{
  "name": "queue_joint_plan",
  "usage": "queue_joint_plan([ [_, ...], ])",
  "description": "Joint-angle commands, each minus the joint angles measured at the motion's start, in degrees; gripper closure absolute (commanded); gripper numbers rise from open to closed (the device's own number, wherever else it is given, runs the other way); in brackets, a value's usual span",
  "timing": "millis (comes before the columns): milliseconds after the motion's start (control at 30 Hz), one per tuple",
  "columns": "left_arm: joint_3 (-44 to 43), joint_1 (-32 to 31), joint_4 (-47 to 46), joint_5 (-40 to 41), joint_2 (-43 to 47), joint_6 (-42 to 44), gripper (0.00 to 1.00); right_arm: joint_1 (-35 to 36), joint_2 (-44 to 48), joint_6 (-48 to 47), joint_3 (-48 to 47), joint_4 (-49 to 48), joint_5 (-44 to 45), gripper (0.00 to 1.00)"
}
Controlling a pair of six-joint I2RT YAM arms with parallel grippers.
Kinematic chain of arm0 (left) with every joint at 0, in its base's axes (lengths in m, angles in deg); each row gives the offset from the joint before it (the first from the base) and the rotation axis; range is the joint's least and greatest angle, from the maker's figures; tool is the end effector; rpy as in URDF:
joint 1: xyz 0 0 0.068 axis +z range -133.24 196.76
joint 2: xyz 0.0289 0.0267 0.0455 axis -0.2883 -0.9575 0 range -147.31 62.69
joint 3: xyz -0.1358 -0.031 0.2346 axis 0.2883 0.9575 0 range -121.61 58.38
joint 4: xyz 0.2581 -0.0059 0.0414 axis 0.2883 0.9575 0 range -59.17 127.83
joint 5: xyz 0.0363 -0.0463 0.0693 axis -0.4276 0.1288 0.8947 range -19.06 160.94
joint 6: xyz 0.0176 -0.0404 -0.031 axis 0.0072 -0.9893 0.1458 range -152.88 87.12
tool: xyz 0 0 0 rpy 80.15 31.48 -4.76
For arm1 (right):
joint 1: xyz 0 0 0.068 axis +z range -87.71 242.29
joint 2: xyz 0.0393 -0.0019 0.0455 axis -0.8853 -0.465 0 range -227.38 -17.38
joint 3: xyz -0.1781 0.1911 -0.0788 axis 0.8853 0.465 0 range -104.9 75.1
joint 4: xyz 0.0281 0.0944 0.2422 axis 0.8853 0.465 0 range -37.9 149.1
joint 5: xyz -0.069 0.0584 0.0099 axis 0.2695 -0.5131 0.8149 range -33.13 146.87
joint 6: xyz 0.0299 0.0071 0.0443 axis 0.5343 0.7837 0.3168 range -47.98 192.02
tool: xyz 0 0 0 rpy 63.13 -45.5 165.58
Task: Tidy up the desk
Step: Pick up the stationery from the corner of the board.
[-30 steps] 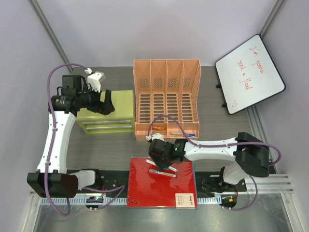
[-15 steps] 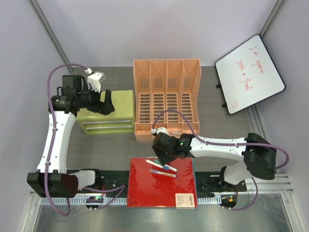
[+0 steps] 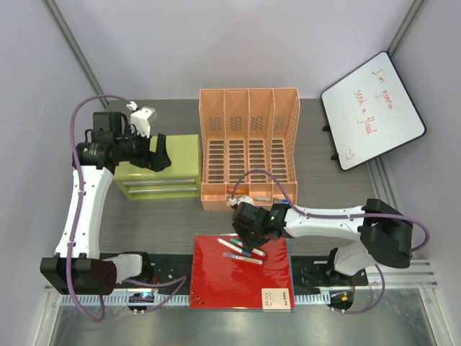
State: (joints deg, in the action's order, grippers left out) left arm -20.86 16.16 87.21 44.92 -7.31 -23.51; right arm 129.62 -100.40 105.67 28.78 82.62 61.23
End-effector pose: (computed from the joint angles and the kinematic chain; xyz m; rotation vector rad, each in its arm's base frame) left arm 0.2339 -0.0180 0.3825 0.4122 2.2987 -0.4659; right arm 0.1038 0.2412 0.1763 -0.7927 2.6934 0.3684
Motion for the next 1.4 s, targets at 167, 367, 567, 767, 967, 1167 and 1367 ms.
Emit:
queue_joint_plan([
  [167, -0.9, 0.3, -1.6, -1.2, 0.7, -0.7, 0.12, 2.8, -2.5, 0.8, -1.5, -1.5, -1.0, 0.56],
  [367, -1.1, 0.4, -1.4, -1.0, 1.0, -0.3, 0.12, 3.9, -6.2, 0.0, -4.0, -1.3, -0.2, 0.78],
  [567, -1.0, 0.4, -1.1, -0.6, 1.3, 0.0, 0.12, 3.9, -0.4, -2.3, -8.2, 3.7, 8.5, 0.99],
  [767, -0.2, 0.4, -1.8, -1.4, 1.1, -0.8, 0.12, 5.0, 19.3, -6.9, -0.8, -14.3, 24.1, 0.99],
  [967, 0.1, 0.4, -2.0, -1.5, 1.0, -1.2, 0.12, -0.1, 22.3, -15.9, 13.7, -58.1, 21.1, 0.99],
  [1167, -0.3, 0.4, -1.7, -0.9, 1.1, -0.9, 0.12, -1.3, 5.1, -21.7, 7.7, -68.8, 15.5, 0.99],
  [1367, 0.3, 0.4, -1.5, -0.4, 1.5, -0.1, 0.11, -3.6, -3.1, -22.0, 6.1, -78.2, 13.0, 0.99],
])
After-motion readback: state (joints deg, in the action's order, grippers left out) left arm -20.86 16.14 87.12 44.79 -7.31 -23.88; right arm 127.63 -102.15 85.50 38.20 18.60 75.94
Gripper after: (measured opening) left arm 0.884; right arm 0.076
